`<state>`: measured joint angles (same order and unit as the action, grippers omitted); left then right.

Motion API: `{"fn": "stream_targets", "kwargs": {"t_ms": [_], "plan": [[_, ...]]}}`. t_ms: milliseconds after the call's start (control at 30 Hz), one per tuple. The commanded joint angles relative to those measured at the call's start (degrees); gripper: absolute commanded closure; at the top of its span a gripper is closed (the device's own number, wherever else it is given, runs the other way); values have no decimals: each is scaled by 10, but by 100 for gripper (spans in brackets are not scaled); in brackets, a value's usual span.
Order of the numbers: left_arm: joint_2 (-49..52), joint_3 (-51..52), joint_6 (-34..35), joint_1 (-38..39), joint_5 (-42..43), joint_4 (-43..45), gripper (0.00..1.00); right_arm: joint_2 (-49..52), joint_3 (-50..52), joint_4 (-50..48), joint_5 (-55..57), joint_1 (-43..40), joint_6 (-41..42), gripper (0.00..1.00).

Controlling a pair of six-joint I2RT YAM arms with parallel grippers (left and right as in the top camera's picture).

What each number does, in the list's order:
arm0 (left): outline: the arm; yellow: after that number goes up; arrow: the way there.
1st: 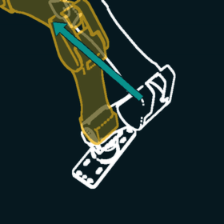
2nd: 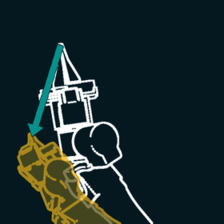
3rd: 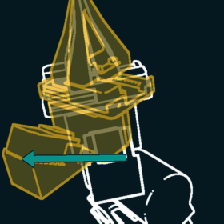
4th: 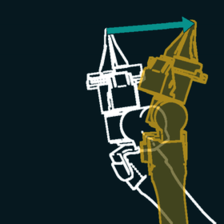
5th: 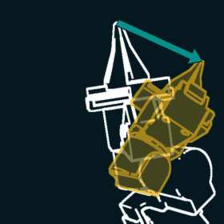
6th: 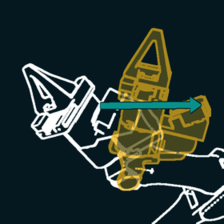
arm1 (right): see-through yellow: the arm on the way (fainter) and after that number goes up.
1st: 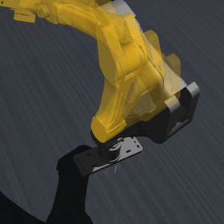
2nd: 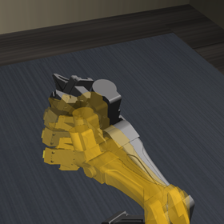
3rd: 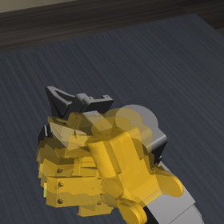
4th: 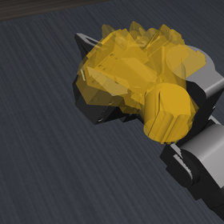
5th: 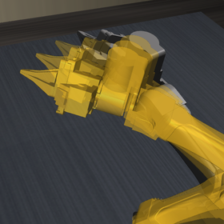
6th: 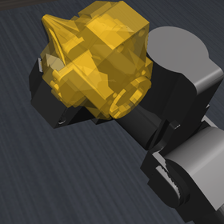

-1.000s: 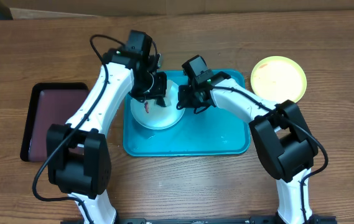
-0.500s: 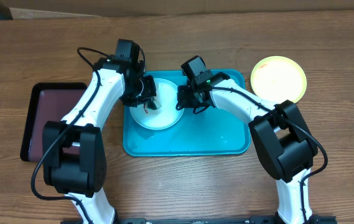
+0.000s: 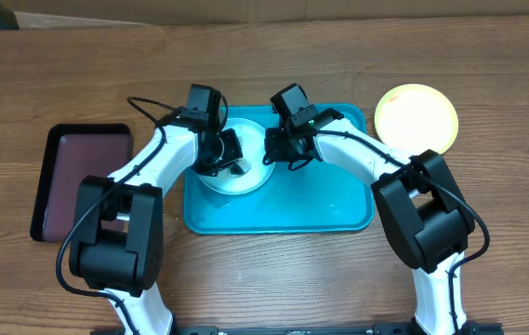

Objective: Clean dirty plates on tray and stack at the side
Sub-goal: 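Rub the sponge over the plate while the right gripper holds it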

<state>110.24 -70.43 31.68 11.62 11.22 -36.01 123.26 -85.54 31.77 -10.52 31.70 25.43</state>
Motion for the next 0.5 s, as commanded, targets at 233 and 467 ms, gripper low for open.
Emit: {"fn": "stream_targets", "kwargs": {"t_ms": [233, 467], "plan": [[-9, 2, -31, -53, -219, -63, 96, 3, 9, 1, 6, 0, -3, 96], [-9, -99, -34, -57, -194, -132, 96, 3, 9, 2, 8, 0, -3, 96]]}}
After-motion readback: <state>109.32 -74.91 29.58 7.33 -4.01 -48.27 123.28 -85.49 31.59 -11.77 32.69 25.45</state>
